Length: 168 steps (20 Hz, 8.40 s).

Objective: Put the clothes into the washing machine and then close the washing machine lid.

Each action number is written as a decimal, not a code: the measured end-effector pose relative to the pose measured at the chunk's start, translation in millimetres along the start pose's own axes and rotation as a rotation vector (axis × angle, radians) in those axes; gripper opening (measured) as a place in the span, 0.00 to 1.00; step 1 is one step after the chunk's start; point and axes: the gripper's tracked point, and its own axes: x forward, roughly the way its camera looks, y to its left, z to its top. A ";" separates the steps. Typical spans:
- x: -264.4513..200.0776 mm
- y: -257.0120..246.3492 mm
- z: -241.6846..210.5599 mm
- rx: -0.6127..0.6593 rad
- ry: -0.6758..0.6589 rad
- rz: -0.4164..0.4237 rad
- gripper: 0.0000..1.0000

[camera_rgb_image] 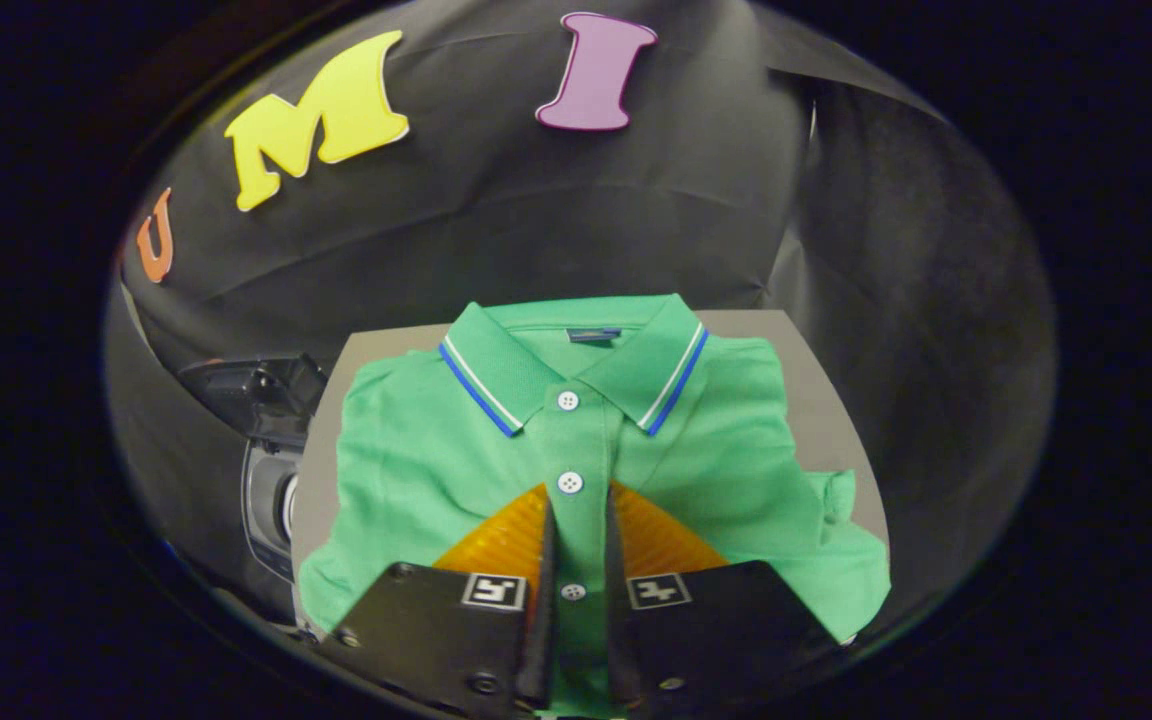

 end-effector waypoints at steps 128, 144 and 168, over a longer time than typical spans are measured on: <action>9.4 430.8 -47.1 -0.211 -0.335 0.236 0.76; -33.8 453.0 58.7 -0.097 -0.511 0.203 0.76; 86.0 460.7 56.1 -0.035 -0.182 0.069 0.77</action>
